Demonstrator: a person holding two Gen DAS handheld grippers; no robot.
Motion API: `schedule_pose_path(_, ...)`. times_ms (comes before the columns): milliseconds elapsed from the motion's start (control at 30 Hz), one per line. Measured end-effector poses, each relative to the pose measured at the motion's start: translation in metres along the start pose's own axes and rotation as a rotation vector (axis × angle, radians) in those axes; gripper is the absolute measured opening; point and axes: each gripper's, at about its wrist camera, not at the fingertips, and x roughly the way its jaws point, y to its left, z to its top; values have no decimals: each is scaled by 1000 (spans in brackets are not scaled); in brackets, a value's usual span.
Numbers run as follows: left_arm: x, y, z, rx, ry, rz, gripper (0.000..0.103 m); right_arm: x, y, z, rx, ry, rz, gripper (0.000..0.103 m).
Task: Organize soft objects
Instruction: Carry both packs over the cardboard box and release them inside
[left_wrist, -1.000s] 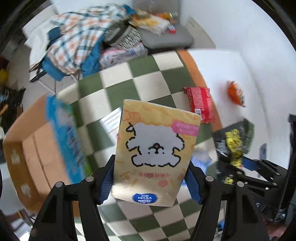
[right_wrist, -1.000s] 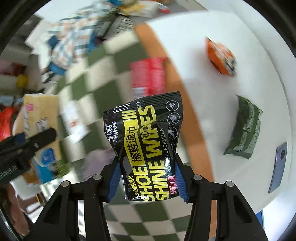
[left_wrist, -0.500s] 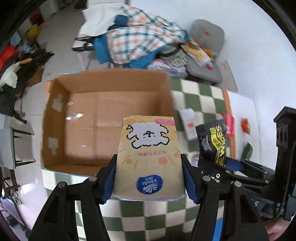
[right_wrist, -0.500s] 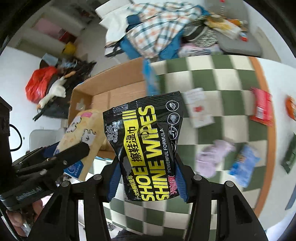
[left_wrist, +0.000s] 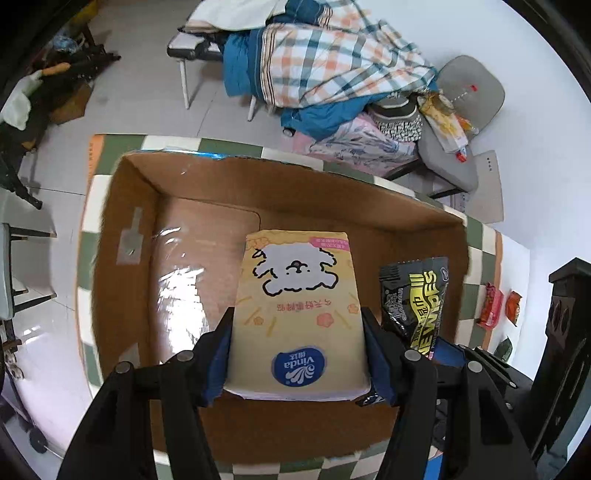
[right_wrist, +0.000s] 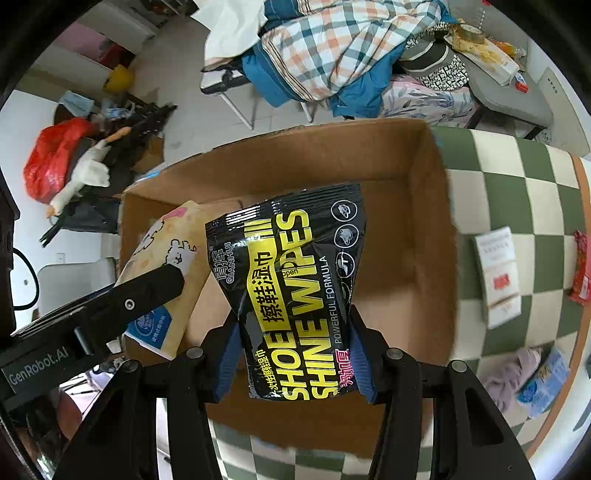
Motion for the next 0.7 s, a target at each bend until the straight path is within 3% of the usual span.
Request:
schedule_pose_path(233,44,6,28,18,88,-27,61,44,3,31,40,23,-48,54)
schedule_pose_path(400,59,11,36,11,129,0,62,68,-4,46,62,56,-24,57)
schedule_pose_path(533,52,9,32,54,100,47,89,74,-8,45,60,57,-43,77)
schedule_pose_path(700,40,7,21,99,65,84,95,67,-9,39,49,54,-65,78)
